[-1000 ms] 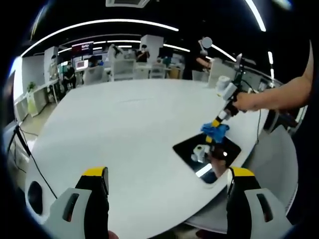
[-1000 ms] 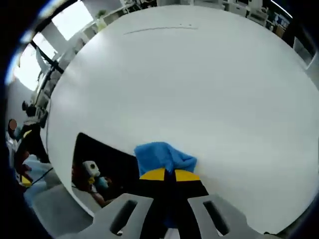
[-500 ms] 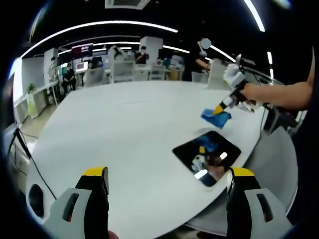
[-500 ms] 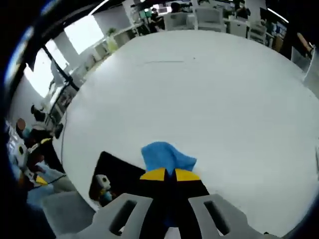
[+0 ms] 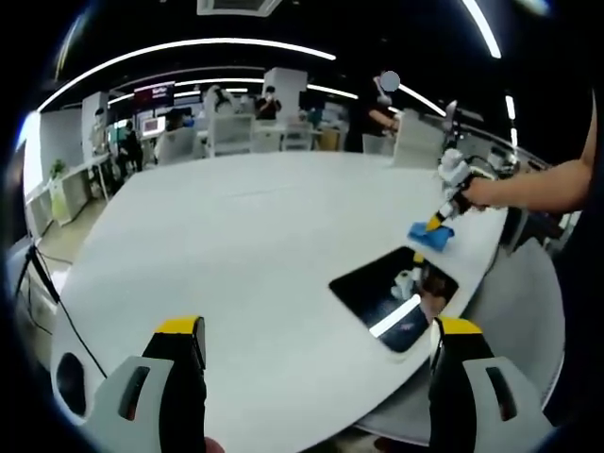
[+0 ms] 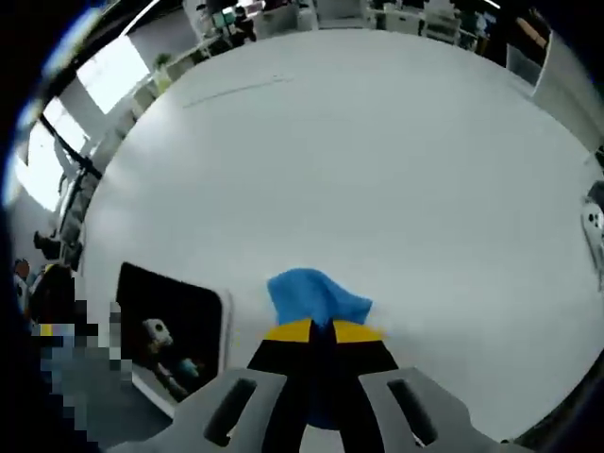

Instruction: Wipe the mirror surface with the cleaning cloth until all visible marks leave the cleaned area.

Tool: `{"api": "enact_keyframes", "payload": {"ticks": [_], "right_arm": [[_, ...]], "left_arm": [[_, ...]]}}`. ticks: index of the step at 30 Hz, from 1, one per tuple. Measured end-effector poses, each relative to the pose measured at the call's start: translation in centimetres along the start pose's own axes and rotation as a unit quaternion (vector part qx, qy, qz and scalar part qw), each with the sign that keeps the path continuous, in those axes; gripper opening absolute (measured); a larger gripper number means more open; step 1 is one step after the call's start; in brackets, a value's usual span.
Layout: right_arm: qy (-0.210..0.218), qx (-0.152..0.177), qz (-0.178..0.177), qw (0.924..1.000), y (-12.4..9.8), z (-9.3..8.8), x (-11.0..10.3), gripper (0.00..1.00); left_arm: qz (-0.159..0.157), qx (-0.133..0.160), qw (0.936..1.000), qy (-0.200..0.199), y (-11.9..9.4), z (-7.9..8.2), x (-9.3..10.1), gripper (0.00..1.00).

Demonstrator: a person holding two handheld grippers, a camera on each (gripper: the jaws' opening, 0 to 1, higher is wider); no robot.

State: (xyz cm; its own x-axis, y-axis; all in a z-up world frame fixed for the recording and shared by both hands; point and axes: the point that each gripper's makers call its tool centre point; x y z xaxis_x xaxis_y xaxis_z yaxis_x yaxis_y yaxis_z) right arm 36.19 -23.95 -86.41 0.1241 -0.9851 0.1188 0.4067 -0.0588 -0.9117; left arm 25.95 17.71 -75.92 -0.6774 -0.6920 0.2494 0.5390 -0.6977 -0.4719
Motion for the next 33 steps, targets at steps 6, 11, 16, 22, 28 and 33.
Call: {"api": "enact_keyframes", "payload": {"ticks": [6,11,16,22,28,33], "right_arm": [[-0.110,0.158,0.004,0.9813,-2.7,4.5,0.3,0.59],[-0.095,0.245,0.017,0.9648,-7.6,6.2,3.6,0.99],[-0.097,0.286,0.060,0.9515,-10.0,2.9,4.8,1.00],[-0.107,0.331,0.089,0.9333,-11.5,-3.3,4.9,1.00],[-0.101,0.318,0.100,0.9375,-11.7,-6.3,5.5,1.00],[-0.105,0.321,0.108,0.9351,-11.7,-6.3,4.7,1.00]], "left_arm": [[0.003,0.007,0.9999,-0.014,0.0,0.5,-0.4,1.00],[0.002,0.015,0.9998,-0.011,0.2,0.7,-0.5,1.00],[0.008,0.033,0.9994,0.009,0.5,0.9,-0.6,1.00],[-0.005,0.044,0.9986,0.028,0.3,-0.3,-0.1,1.00],[-0.013,0.076,0.9967,0.026,-0.6,-0.1,0.3,1.00],[-0.012,0.070,0.9970,0.031,-0.8,1.1,0.1,1.00]]}}
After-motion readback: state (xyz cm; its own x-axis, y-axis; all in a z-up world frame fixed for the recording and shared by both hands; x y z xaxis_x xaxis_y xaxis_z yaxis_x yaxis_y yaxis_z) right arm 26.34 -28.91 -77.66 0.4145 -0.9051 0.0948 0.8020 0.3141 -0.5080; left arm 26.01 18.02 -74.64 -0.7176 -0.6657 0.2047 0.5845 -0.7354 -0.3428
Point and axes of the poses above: the point that each gripper's makers call its tool centre point, and the gripper's own axes: y roughly forward along the fingers, x roughly to its right, z roughly out of its top, and after that the axes turned 14 degrees about -z, right-handed
